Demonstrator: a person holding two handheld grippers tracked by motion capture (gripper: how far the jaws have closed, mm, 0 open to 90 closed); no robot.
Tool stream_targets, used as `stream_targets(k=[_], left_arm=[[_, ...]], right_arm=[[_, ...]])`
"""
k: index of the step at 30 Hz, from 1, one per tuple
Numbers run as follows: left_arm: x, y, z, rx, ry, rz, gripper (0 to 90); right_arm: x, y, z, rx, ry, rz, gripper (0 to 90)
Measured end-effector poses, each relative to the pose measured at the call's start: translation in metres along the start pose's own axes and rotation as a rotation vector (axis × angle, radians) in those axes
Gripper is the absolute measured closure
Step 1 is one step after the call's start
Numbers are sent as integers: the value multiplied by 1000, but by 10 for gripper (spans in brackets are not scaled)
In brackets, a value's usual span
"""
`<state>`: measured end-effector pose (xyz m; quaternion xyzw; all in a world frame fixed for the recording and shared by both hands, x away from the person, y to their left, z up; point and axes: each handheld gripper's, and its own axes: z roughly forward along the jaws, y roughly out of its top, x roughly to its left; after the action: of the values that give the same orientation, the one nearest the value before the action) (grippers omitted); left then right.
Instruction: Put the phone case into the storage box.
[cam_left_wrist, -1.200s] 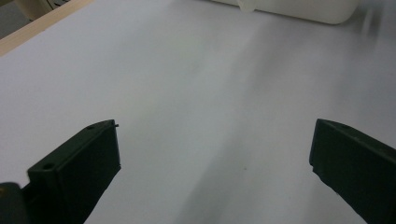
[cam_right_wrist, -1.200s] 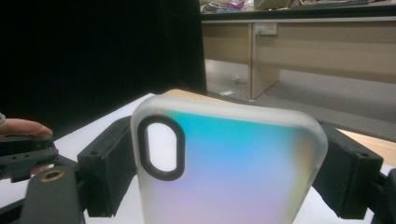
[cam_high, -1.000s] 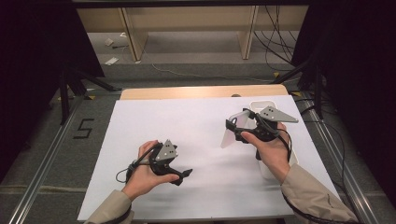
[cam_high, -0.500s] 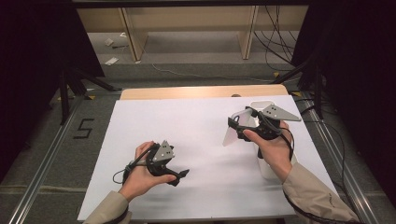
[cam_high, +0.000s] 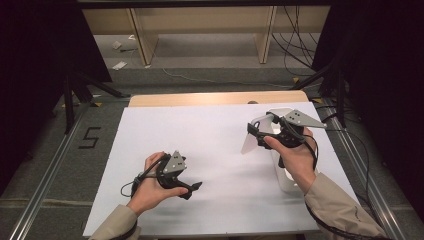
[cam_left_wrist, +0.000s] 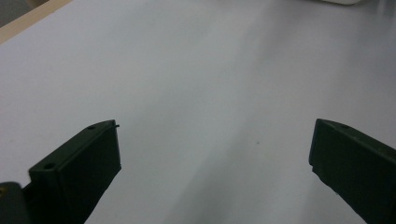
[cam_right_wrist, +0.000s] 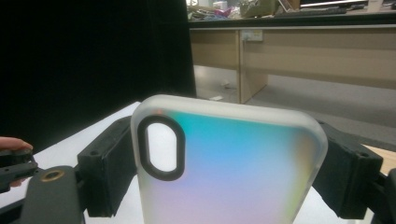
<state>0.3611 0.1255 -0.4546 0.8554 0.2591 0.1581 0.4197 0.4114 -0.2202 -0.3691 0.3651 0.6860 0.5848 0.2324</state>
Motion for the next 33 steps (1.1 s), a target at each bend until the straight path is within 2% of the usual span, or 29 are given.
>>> stream_targets(k=[18, 33], left_arm=[[1, 0, 1, -10, 9, -5, 14], [1, -1, 1, -10, 10, -4, 14]], right_arm=[[-11, 6, -6, -21, -35, 5, 182], [-14, 12, -10, -44, -40, 10, 181]])
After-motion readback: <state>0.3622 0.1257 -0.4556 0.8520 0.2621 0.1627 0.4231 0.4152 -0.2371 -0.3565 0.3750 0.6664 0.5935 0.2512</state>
